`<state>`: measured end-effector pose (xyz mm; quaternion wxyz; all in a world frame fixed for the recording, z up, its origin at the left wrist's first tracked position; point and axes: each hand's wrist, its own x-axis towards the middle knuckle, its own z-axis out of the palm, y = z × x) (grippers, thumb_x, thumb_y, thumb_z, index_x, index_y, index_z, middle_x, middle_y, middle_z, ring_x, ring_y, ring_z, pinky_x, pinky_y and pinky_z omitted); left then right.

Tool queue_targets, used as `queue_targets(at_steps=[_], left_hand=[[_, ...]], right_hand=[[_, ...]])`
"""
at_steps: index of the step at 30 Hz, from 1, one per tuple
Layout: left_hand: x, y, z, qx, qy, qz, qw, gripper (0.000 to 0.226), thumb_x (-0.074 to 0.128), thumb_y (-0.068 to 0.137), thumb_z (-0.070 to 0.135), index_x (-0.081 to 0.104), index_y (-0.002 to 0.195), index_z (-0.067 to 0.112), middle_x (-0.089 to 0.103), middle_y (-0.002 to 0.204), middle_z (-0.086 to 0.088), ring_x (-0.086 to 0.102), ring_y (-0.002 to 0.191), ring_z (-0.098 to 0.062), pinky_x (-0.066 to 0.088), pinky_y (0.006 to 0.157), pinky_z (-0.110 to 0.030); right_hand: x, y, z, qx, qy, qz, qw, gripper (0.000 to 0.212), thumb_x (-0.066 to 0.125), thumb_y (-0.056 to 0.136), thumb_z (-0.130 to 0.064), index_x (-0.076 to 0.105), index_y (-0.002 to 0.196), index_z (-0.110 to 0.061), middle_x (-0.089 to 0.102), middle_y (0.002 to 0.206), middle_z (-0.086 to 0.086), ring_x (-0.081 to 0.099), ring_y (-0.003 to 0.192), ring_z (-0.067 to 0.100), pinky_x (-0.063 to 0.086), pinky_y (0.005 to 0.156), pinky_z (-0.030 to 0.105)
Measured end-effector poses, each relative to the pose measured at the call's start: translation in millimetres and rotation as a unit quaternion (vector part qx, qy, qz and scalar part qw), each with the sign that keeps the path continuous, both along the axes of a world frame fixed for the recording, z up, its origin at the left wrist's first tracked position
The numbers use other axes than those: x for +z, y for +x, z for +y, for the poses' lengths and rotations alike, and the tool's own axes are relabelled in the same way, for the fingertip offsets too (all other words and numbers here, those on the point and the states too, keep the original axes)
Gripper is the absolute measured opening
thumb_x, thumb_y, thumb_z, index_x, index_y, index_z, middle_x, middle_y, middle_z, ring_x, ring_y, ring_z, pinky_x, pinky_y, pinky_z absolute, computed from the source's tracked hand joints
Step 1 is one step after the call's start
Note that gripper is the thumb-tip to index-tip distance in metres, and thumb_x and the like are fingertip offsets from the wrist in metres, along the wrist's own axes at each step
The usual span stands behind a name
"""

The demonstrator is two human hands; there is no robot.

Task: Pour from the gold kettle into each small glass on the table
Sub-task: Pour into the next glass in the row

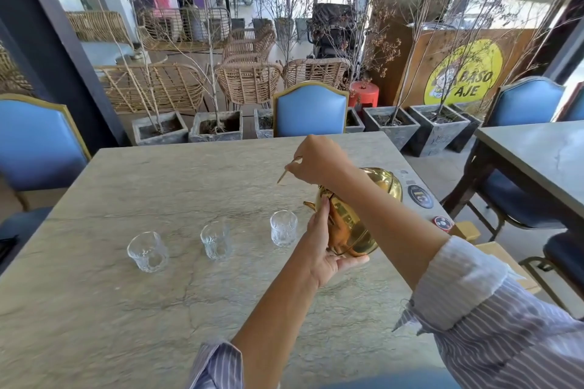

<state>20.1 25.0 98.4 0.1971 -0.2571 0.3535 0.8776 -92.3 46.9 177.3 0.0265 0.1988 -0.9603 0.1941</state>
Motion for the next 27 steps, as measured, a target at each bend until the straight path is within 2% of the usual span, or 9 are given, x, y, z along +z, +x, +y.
queue_targets(at_steps=[3, 7, 11, 19, 23, 25, 27], left_hand=[[3.7, 0.5, 0.7, 0.001, 0.003, -0.003, 1.0, 0.071, 0.068, 0.086, 0.061, 0.048, 0.146, 0.029, 0.052, 0.149, -0.018, 0.057, 0.127, -0.048, 0.059, 0.077, -0.065], [5.3, 0.9, 0.9, 0.0, 0.006, -0.01, 1.0, 0.074, 0.07, 0.084, 0.062, 0.048, 0.145, 0.026, 0.053, 0.146, -0.023, 0.059, 0.125, -0.049, 0.063, 0.066, -0.061], [4.0, 0.6, 0.0, -0.003, 0.005, -0.008, 1.0, 0.073, 0.07, 0.085, 0.063, 0.049, 0.144, 0.027, 0.055, 0.145, -0.021, 0.06, 0.125, -0.048, 0.063, 0.067, -0.06], [-14.5, 0.3, -5.3, -0.018, -0.042, -0.023, 0.999, 0.074, 0.07, 0.084, 0.064, 0.048, 0.144, 0.027, 0.054, 0.146, -0.017, 0.059, 0.126, -0.046, 0.064, 0.061, -0.055], [-29.7, -0.2, -9.9, -0.03, -0.081, -0.034, 0.996, 0.077, 0.073, 0.081, 0.064, 0.047, 0.144, 0.029, 0.055, 0.145, -0.015, 0.06, 0.124, -0.044, 0.064, 0.062, -0.056], [-37.4, -0.6, -12.8, -0.04, -0.109, -0.036, 0.993, 0.077, 0.073, 0.08, 0.066, 0.045, 0.145, 0.033, 0.054, 0.146, -0.014, 0.059, 0.126, -0.045, 0.064, 0.062, -0.055], [-45.1, -0.8, -16.3, -0.05, -0.132, -0.04, 0.989, 0.081, 0.073, 0.079, 0.068, 0.041, 0.147, 0.038, 0.05, 0.149, -0.013, 0.057, 0.127, -0.046, 0.064, 0.065, -0.054]], right_hand=[[4.9, 0.7, 1.1, 0.001, -0.001, 0.007, 1.0, 0.034, 0.071, 0.082, -0.036, 0.074, 0.096, -0.006, 0.071, 0.09, 0.011, 0.065, 0.08, 0.032, 0.05, 0.061, 0.034], [9.6, 3.4, 2.3, -0.002, 0.003, 0.011, 1.0, 0.036, 0.071, 0.083, -0.037, 0.074, 0.1, -0.006, 0.072, 0.096, 0.011, 0.066, 0.086, 0.032, 0.056, 0.068, 0.037], [8.7, 5.0, 1.9, -0.003, 0.002, 0.012, 1.0, 0.035, 0.07, 0.083, -0.034, 0.075, 0.098, -0.003, 0.074, 0.096, 0.01, 0.067, 0.086, 0.031, 0.06, 0.072, 0.041], [-16.7, 6.2, 7.3, -0.017, -0.032, 0.001, 0.999, 0.031, 0.069, 0.084, -0.036, 0.077, 0.093, -0.007, 0.076, 0.088, 0.007, 0.069, 0.079, 0.026, 0.06, 0.064, 0.037], [-37.6, 10.1, 15.1, -0.034, -0.08, -0.008, 0.996, 0.029, 0.068, 0.083, -0.034, 0.078, 0.092, -0.008, 0.078, 0.089, 0.011, 0.071, 0.084, 0.03, 0.061, 0.072, 0.043], [-47.7, 14.2, 19.9, -0.039, -0.11, -0.005, 0.993, 0.027, 0.067, 0.085, -0.032, 0.079, 0.095, -0.009, 0.078, 0.09, 0.01, 0.072, 0.085, 0.029, 0.061, 0.073, 0.041], [-59.0, 18.4, 24.4, -0.055, -0.136, 0.003, 0.989, 0.03, 0.068, 0.086, -0.033, 0.077, 0.1, -0.008, 0.079, 0.092, 0.009, 0.073, 0.083, 0.025, 0.058, 0.069, 0.032]])
